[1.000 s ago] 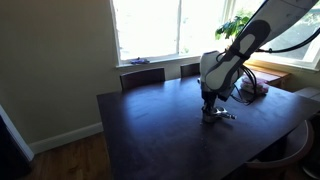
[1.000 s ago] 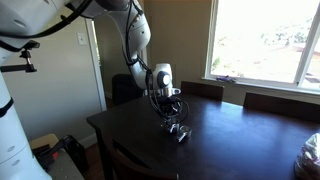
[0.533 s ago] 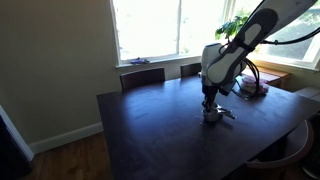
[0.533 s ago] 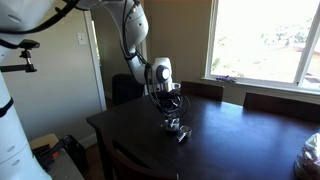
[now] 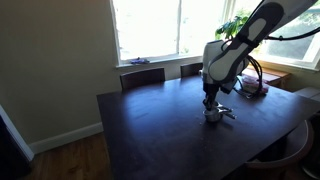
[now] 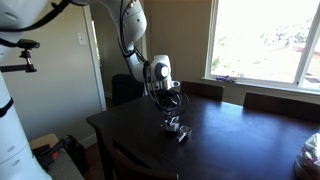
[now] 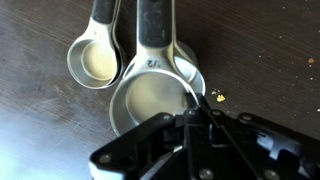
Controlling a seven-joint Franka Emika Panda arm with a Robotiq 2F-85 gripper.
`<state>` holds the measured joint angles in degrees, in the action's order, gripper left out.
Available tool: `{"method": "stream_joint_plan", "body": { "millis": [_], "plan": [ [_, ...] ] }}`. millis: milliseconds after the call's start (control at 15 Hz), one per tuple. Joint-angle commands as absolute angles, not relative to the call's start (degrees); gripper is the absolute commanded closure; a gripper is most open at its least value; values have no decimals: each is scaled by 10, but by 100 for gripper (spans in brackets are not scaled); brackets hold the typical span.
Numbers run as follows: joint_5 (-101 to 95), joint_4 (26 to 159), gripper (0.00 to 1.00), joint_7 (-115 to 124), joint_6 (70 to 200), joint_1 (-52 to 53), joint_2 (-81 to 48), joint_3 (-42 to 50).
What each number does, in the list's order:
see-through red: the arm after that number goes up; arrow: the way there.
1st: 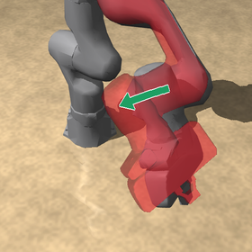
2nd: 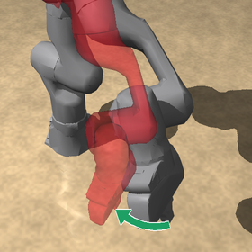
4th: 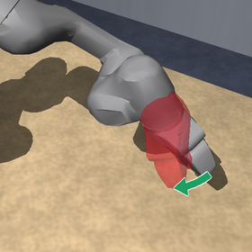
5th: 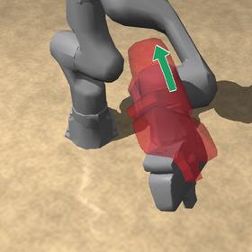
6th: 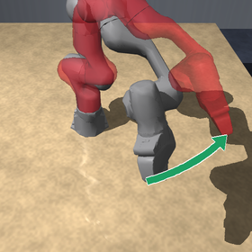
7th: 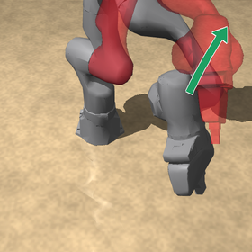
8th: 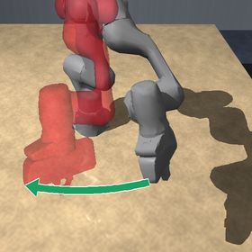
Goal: Unstack the silver pots.
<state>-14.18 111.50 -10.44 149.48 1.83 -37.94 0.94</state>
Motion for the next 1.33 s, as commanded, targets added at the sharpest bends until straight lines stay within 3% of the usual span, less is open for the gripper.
{"method": "stream_joint_plan", "body": {
  "millis": [0, 533, 1267],
  "plan": [
    [-141, 1143, 98, -88, 1527, 21, -360, 12],
    [-132, 1102, 98, -28, 1555, 37, -389, 23],
    [-135, 1130, 98, 14, 1704, 71, -366, 62]
  ]
}}
